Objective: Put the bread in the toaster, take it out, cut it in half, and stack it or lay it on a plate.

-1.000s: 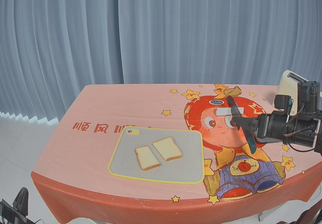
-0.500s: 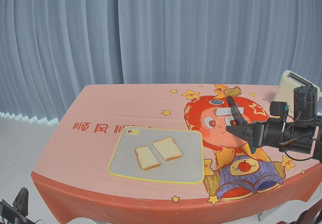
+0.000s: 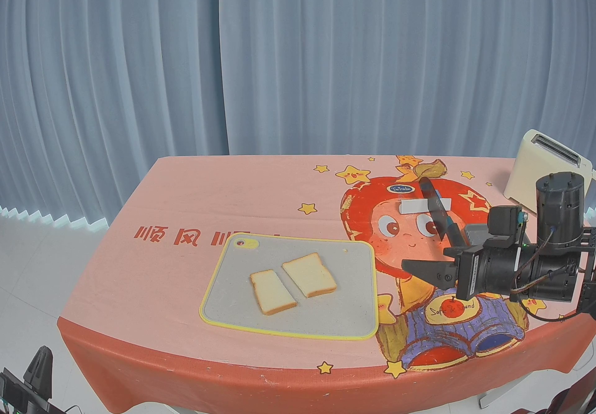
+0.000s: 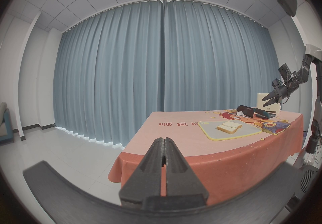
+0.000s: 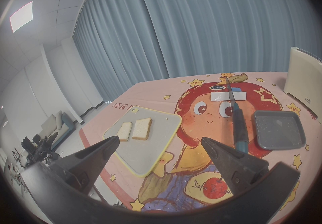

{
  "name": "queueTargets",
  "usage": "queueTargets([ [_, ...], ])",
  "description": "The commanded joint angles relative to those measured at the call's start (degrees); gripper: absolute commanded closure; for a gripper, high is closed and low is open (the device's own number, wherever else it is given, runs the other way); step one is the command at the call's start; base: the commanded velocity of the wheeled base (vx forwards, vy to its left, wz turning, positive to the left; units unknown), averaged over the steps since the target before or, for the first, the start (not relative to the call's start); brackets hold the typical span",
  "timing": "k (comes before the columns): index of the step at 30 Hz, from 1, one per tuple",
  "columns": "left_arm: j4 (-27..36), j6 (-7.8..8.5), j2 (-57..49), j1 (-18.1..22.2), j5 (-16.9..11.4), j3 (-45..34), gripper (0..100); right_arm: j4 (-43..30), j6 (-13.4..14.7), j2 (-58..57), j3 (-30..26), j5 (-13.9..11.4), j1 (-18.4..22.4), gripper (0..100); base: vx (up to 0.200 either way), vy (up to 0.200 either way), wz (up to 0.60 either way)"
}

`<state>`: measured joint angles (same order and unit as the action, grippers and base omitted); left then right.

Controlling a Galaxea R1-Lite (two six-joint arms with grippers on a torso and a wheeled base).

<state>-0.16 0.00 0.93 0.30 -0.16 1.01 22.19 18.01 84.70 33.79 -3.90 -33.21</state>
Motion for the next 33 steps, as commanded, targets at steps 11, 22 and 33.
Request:
queueTargets([
  [11, 0.1, -0.09, -0.4, 0.0, 0.0, -1.0, 100, -0.1, 0.1, 0.4, -0.8, 2.1, -3.6, 0, 0.000, 0.000, 0.00],
  [22, 0.1, -0.26, -0.3, 0.0, 0.0, -1.0, 100, 0.0, 0.2, 0.3, -0.8, 2.5, -4.9, 0, 0.000, 0.000, 0.00],
  [33, 0.0, -0.26, -0.3, 0.0, 0.0, -1.0, 100, 0.0, 0.4, 0.6, -0.8, 4.3, -6.3, 0, 0.000, 0.000, 0.00],
])
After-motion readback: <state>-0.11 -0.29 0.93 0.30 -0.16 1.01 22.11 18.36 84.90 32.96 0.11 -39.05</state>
